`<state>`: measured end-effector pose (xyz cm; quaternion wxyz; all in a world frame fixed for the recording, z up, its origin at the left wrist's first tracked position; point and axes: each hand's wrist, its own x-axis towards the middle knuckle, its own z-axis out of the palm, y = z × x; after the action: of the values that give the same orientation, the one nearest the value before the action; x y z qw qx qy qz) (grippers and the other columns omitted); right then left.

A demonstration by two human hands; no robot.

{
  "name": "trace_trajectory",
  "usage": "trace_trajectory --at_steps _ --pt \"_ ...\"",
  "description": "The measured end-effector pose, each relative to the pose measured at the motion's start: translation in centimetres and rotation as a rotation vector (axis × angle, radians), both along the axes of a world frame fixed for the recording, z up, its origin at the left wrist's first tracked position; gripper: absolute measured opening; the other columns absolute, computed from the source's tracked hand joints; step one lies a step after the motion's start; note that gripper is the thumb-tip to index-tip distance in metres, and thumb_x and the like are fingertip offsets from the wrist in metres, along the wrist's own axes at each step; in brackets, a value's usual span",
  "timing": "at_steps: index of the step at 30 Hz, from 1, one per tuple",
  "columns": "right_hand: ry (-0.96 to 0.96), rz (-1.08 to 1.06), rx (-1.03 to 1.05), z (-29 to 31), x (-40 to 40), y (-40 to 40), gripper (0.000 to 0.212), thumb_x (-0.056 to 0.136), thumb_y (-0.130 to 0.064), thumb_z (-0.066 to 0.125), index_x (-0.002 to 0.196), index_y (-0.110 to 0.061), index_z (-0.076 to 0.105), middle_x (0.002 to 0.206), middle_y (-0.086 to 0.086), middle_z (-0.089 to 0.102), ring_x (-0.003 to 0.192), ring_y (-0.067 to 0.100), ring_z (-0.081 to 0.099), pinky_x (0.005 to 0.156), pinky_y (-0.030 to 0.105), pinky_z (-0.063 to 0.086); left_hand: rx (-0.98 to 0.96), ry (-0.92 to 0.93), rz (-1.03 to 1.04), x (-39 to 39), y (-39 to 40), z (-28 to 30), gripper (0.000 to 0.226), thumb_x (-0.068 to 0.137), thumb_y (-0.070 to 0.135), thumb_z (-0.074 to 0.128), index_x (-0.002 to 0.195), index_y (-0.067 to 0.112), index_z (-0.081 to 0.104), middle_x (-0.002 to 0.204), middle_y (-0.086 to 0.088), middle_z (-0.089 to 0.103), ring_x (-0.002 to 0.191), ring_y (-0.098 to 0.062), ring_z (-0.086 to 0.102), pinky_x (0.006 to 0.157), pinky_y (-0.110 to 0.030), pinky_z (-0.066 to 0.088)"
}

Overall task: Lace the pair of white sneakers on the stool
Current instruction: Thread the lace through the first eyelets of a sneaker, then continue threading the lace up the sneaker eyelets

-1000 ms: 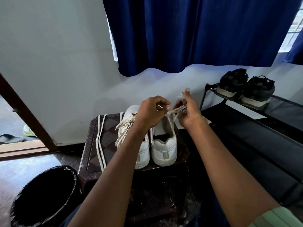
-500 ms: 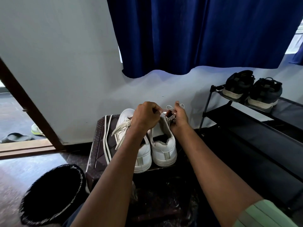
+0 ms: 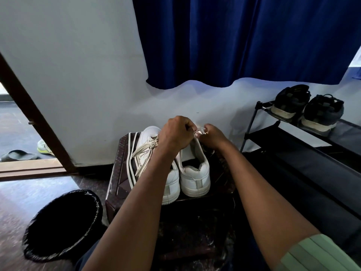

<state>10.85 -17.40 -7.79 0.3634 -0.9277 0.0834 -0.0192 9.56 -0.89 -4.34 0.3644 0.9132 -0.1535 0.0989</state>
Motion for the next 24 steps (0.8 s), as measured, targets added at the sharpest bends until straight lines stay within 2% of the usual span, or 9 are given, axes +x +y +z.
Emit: trace_trajectory --at_steps 3,6,8,10,12,15,19,22,24 --pt "-0.119 -0.096 0.215 0.7 -0.2 -1.1 0.022 0.098 -0.034 0.062 0.091 -0.014 0.059 0.08 0.004 0.051 0.085 0.02 0.048 0.072 0.035 0.042 -0.011 -0.007 -0.016 0.1 0.1 0.0 0.023 0.088 0.019 0.063 0.083 0.035 0.078 0.092 0.012 0.077 0.089 -0.016 0.071 0.081 -0.041 0.06" --pt "-0.148 -0.121 0.381 1.1 -0.8 -1.3 0.035 0.103 -0.035 0.054 0.074 -0.016 0.059 0.076 0.001 0.057 0.084 0.02 0.052 0.08 0.034 0.04 -0.034 -0.022 -0.03 0.1 0.0 0.3 0.025 0.089 0.014 0.062 0.085 0.032 0.079 0.094 0.012 0.077 0.09 -0.013 0.071 0.083 -0.039 0.06" --pt "-0.058 -0.042 0.331 1.5 -1.4 -0.7 0.038 0.11 -0.035 0.043 0.088 -0.016 0.067 0.096 0.005 0.064 0.098 0.02 0.056 0.087 0.032 0.041 -0.047 -0.033 -0.037 -0.1 0.0 0.4 0.026 0.089 0.013 0.061 0.086 0.031 0.08 0.094 0.011 0.078 0.089 -0.013 0.071 0.083 -0.038 0.059" --pt "-0.06 0.009 0.257 2.1 -2.0 -0.2 0.044 0.111 -0.038 0.037 0.111 -0.01 0.07 0.119 0.013 0.066 0.114 0.022 0.058 0.097 0.031 0.042 -0.059 -0.047 -0.042 -0.2 0.1 0.6 0.026 0.089 0.012 0.062 0.086 0.031 0.08 0.093 0.011 0.078 0.087 -0.012 0.071 0.082 -0.037 0.06" --pt "-0.125 0.002 0.267 3.4 -2.6 0.4 0.051 0.111 -0.044 0.035 0.138 -0.011 0.062 0.143 0.014 0.06 0.134 0.026 0.053 0.109 0.035 0.039 -0.072 -0.061 -0.053 -0.6 0.3 1.0 0.026 0.09 0.012 0.063 0.088 0.031 0.08 0.094 0.011 0.078 0.086 -0.011 0.072 0.082 -0.036 0.06" --pt "-0.112 0.03 0.357 5.1 -3.2 1.6 0.056 0.111 -0.05 0.032 0.153 -0.016 0.048 0.16 0.008 0.044 0.148 0.026 0.04 0.114 0.037 0.033 -0.094 -0.101 -0.057 -1.7 0.4 1.9 0.023 0.092 0.012 0.064 0.093 0.028 0.081 0.094 0.007 0.078 0.086 -0.013 0.072 0.081 -0.035 0.06" --pt "0.019 0.127 0.3 5.4 -4.2 3.2 0.062 0.11 -0.055 0.025 0.143 -0.015 0.058 0.152 0.012 0.053 0.14 0.028 0.048 0.105 0.038 0.037 -0.117 -0.136 -0.018 -3.2 1.7 1.8 0.019 0.091 0.014 0.065 0.092 0.026 0.081 0.09 0.009 0.078 0.083 -0.012 0.072 0.076 -0.035 0.06" --pt "-0.161 0.102 0.15 6.6 -5.0 3.9 0.047 0.11 -0.042 0.04 0.137 -0.011 0.063 0.14 0.011 0.063 0.132 0.028 0.056 0.106 0.037 0.043 -0.179 -0.13 -0.004 -4.1 3.5 1.7 0.018 0.091 0.014 0.068 0.092 0.026 0.081 0.089 0.014 0.078 0.081 -0.001 0.07 0.077 -0.029 0.059" --pt "-0.263 0.143 0.137 7.3 -5.6 4.5 0.035 0.107 -0.033 0.052 0.13 -0.014 0.069 0.129 0.006 0.071 0.121 0.024 0.063 0.104 0.038 0.05 -0.227 -0.138 0.026 -4.4 4.6 2.2 0.023 0.09 0.007 0.067 0.092 0.025 0.081 0.085 0.013 0.077 0.078 0.001 0.069 0.073 -0.023 0.056"
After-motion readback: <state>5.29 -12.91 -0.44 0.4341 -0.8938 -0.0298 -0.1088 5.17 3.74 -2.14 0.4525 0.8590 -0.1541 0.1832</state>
